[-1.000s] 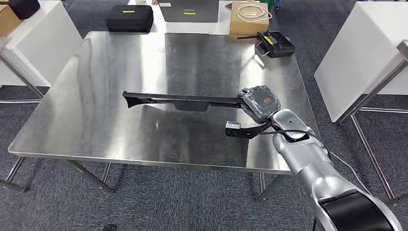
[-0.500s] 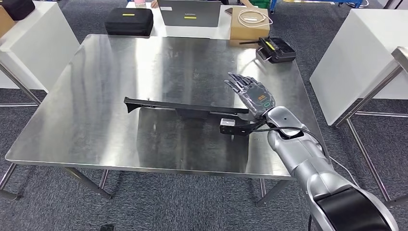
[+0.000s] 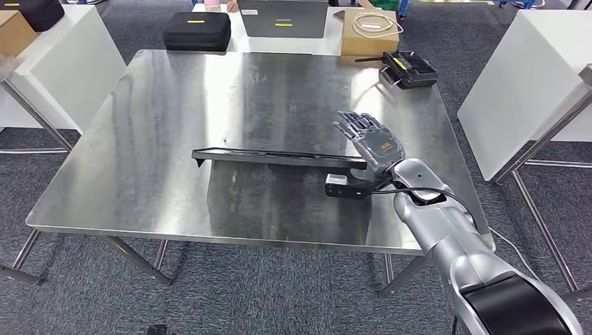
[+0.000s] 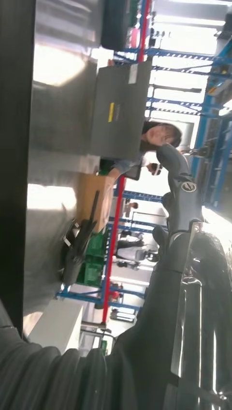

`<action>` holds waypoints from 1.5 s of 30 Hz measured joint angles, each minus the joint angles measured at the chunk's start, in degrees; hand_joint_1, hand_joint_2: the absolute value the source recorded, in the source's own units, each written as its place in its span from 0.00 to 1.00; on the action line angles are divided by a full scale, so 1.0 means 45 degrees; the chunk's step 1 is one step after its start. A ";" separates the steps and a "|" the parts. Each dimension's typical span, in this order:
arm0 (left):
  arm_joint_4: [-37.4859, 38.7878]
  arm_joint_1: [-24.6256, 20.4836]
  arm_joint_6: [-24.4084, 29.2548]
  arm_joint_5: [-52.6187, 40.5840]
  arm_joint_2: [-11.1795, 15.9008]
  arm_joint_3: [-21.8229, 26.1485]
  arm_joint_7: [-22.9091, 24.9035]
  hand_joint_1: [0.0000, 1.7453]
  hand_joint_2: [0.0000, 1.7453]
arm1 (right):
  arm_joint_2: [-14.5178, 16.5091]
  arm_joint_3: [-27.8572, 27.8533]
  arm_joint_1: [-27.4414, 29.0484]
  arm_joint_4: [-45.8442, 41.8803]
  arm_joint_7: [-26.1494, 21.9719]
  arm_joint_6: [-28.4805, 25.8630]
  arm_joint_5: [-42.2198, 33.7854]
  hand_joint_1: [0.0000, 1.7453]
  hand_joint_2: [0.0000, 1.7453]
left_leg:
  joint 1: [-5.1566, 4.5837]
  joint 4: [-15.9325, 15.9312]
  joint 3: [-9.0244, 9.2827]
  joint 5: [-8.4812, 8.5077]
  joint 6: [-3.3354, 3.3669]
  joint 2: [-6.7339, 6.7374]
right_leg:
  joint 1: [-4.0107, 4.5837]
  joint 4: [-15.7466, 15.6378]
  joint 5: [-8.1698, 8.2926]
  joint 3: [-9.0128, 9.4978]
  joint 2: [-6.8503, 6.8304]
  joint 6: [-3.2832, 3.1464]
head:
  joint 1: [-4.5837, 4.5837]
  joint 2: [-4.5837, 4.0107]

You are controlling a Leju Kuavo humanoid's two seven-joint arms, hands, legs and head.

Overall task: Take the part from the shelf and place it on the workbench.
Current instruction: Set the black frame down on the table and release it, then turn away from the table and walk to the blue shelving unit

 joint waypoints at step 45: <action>0.0000 -0.0100 -0.0329 -0.0197 0.0022 0.0010 -0.0086 0.00 0.00 | -0.0614 -0.0227 -0.0102 -0.0060 0.1235 0.0456 0.0243 0.00 1.00 | 0.0561 0.0542 0.0878 -0.1265 -0.0358 0.0048 | -0.0191 0.0446 0.0966 -0.1384 -0.0171 0.0836 | 0.0039 0.0000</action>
